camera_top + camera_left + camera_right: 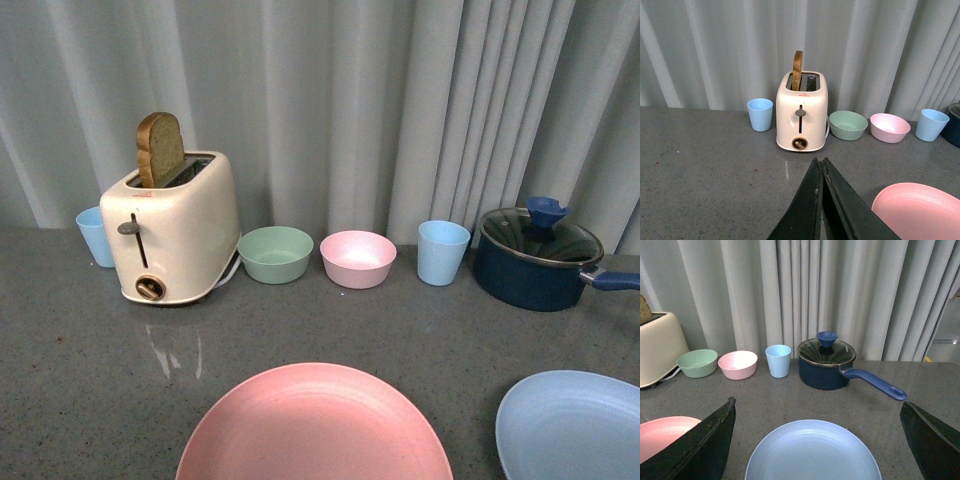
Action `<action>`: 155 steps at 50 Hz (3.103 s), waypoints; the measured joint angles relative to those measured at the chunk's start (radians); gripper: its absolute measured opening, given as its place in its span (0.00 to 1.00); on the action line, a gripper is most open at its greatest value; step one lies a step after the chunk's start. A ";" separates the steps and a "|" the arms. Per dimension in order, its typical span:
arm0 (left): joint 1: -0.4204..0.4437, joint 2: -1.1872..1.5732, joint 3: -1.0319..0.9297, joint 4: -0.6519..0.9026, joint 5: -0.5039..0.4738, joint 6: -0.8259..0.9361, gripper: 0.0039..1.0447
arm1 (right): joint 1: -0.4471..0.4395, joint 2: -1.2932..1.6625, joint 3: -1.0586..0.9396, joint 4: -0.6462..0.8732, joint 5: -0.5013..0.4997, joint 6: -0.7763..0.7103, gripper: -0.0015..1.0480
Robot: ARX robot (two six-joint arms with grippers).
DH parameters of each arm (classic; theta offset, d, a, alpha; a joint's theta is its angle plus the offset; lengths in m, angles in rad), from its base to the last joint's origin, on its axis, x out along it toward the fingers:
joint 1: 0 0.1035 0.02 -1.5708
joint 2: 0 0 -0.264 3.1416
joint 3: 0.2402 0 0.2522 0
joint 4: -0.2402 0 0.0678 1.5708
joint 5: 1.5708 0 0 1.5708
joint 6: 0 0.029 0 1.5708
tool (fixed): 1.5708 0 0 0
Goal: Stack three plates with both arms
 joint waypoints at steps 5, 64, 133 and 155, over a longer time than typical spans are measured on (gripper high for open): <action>0.000 -0.024 0.000 -0.024 0.000 0.000 0.03 | 0.000 0.000 0.000 0.000 0.000 0.000 0.93; 0.000 -0.211 0.000 -0.217 0.000 0.002 0.93 | 0.000 0.000 0.000 0.000 0.000 0.000 0.93; 0.000 -0.212 0.000 -0.218 0.000 0.003 0.94 | -0.535 1.754 0.542 0.366 -0.263 -0.208 0.93; 0.000 -0.212 0.000 -0.218 0.000 0.003 0.94 | -0.439 1.910 0.585 0.424 -0.197 -0.183 0.93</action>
